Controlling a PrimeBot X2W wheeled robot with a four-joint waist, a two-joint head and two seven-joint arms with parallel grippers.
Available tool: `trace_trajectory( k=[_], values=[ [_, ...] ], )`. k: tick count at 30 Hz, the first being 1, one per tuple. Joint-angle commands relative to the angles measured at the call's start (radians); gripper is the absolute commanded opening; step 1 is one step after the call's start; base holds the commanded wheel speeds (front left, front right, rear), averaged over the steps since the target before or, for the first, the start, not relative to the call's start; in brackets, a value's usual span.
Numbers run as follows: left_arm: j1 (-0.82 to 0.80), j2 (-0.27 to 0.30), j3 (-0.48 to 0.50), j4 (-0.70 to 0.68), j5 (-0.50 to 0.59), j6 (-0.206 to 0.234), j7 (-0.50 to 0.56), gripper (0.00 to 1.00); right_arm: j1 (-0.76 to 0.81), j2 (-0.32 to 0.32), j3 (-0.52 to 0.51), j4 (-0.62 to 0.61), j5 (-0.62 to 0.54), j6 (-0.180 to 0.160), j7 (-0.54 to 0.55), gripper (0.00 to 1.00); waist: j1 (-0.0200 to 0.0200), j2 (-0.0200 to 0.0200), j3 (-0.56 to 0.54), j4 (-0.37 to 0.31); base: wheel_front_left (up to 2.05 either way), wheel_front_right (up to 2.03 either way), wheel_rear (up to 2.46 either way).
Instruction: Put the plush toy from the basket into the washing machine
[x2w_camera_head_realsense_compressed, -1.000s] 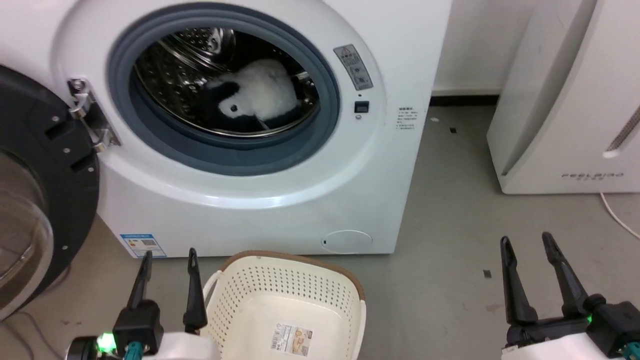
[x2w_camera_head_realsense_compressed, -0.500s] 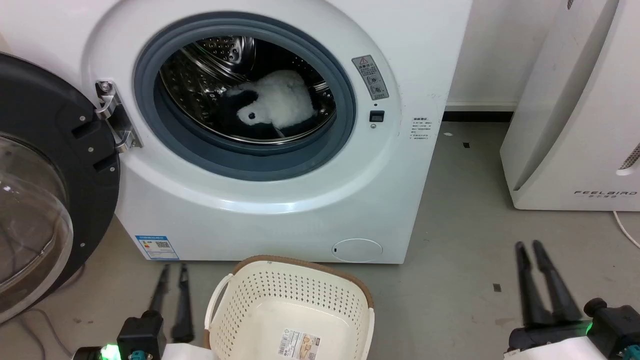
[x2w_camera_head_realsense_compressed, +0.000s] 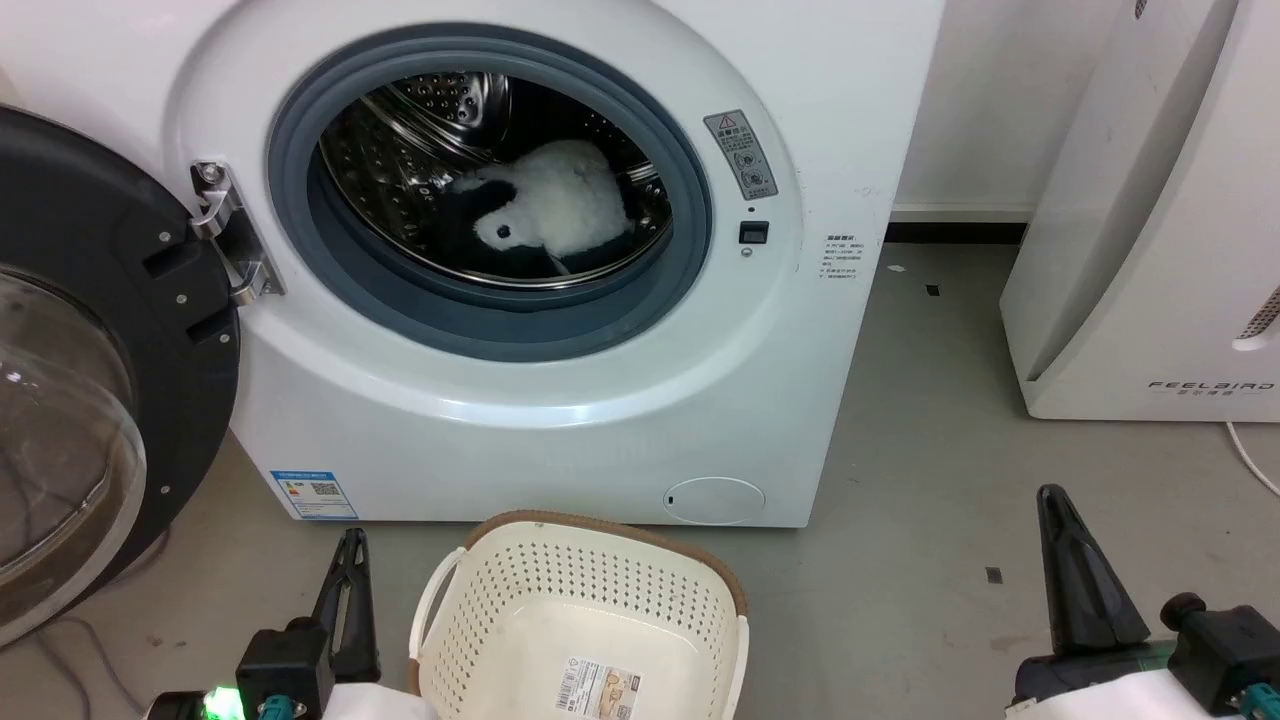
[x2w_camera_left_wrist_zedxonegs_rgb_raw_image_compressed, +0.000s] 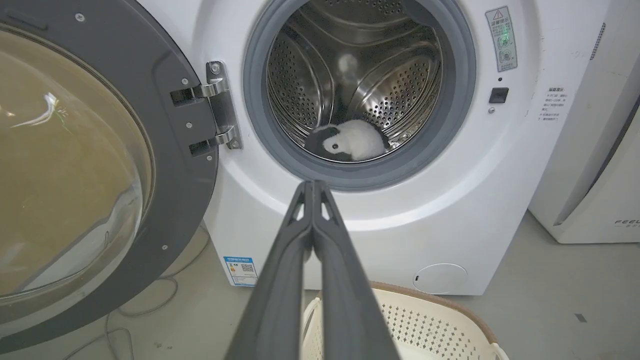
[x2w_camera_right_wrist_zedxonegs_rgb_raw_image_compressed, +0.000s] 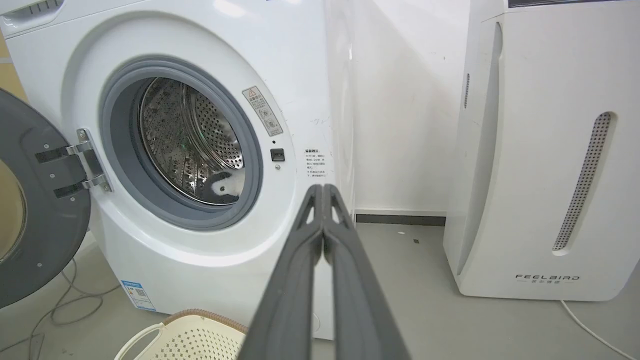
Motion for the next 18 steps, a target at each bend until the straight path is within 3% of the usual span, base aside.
trace_trajectory(
  k=[1, 18],
  values=[
    [-0.006, -0.003, 0.002, -0.006, 0.004, -0.003, 0.004, 0.00, -0.008, 0.000, 0.001, 0.004, -0.012, 0.000, 0.005, 0.00, 0.0001, 0.0000, 0.000, 0.000, 0.00, 0.00, 0.00],
    [-0.014, -0.006, 0.004, -0.019, 0.009, -0.017, 0.039, 0.00, -0.018, 0.000, 0.004, 0.009, -0.032, 0.000, 0.039, 0.00, 0.0001, 0.0000, 0.001, -0.005, 0.00, 0.00, 0.00]
  ],
)
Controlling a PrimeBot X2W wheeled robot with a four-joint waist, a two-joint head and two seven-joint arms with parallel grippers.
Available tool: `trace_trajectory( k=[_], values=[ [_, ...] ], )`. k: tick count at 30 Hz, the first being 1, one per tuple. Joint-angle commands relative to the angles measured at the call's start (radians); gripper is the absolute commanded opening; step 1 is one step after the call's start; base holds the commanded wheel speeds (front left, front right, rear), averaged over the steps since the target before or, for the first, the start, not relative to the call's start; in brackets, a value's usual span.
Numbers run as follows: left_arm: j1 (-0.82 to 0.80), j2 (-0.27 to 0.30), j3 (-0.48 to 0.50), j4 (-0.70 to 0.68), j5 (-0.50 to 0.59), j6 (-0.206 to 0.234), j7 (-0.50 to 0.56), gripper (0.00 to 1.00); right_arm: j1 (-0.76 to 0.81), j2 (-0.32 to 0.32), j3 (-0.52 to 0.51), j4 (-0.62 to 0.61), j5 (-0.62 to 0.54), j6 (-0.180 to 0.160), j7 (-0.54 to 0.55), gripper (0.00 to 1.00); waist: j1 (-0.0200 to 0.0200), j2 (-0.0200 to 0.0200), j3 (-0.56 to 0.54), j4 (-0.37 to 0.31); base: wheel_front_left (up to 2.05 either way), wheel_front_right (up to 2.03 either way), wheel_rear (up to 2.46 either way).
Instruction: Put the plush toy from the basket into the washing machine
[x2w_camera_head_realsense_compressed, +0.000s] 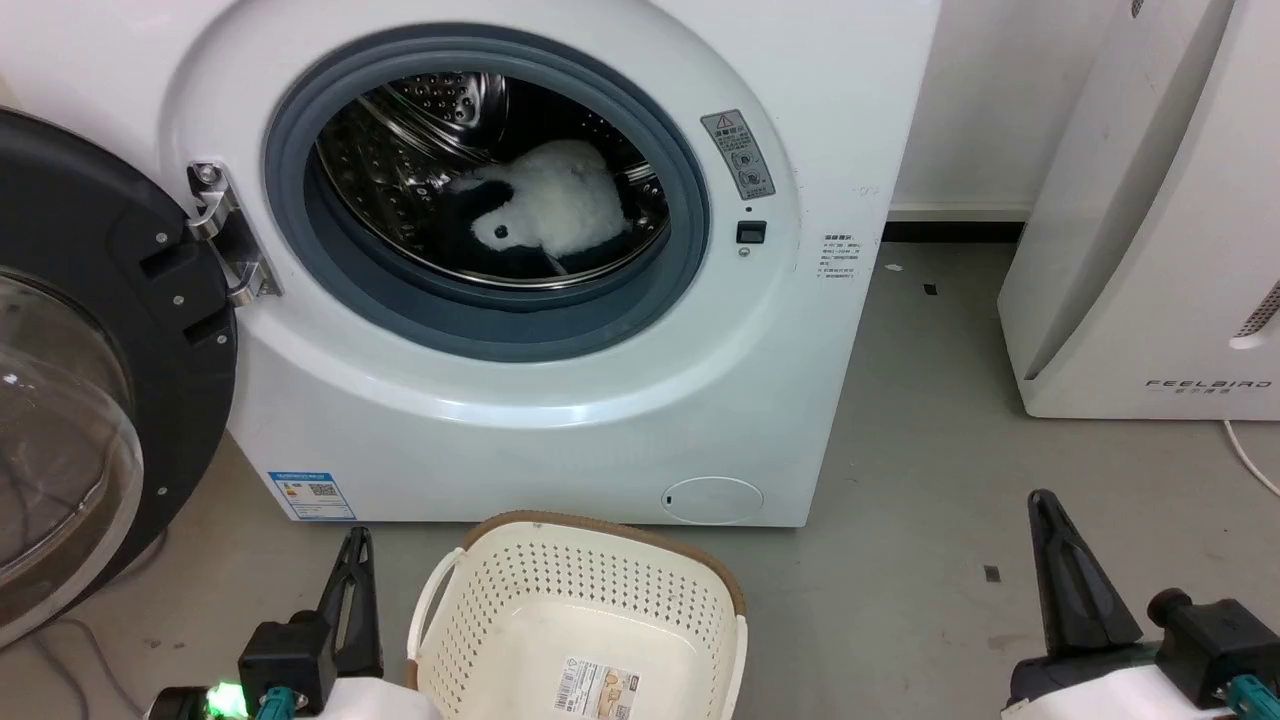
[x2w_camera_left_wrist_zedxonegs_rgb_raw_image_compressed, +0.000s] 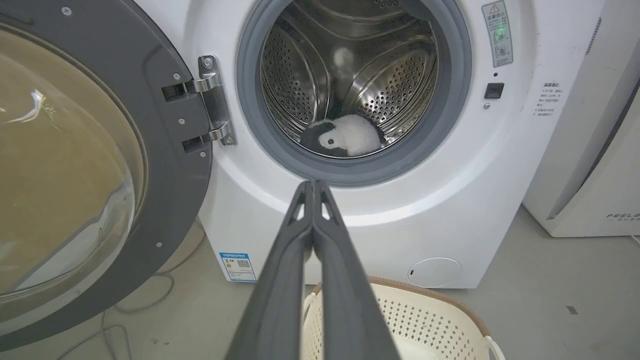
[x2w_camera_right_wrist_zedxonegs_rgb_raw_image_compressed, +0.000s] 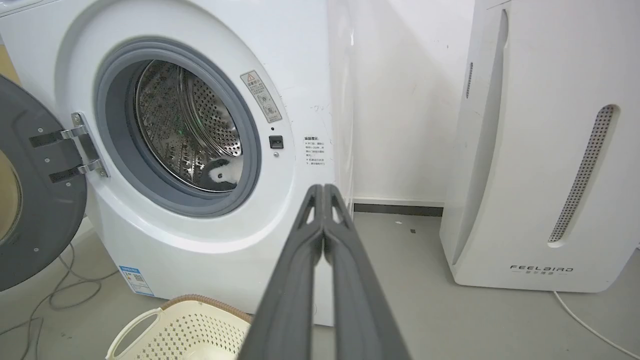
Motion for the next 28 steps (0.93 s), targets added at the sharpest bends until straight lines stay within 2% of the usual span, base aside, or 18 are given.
trace_trajectory(
  k=[1, 28],
  values=[
    [-0.013, -0.004, 0.002, -0.007, 0.009, -0.005, 0.005, 0.00, -0.017, 0.000, 0.002, 0.004, -0.014, 0.000, 0.005, 0.00, 0.0000, 0.0000, 0.000, 0.000, 0.00, 0.00, 0.00],
    [-0.025, -0.009, 0.006, -0.025, 0.017, -0.027, 0.058, 0.00, -0.032, 0.000, 0.006, 0.013, -0.044, 0.000, 0.058, 0.00, 0.0000, 0.0000, 0.001, -0.007, 0.00, 0.00, 0.00]
  ],
)
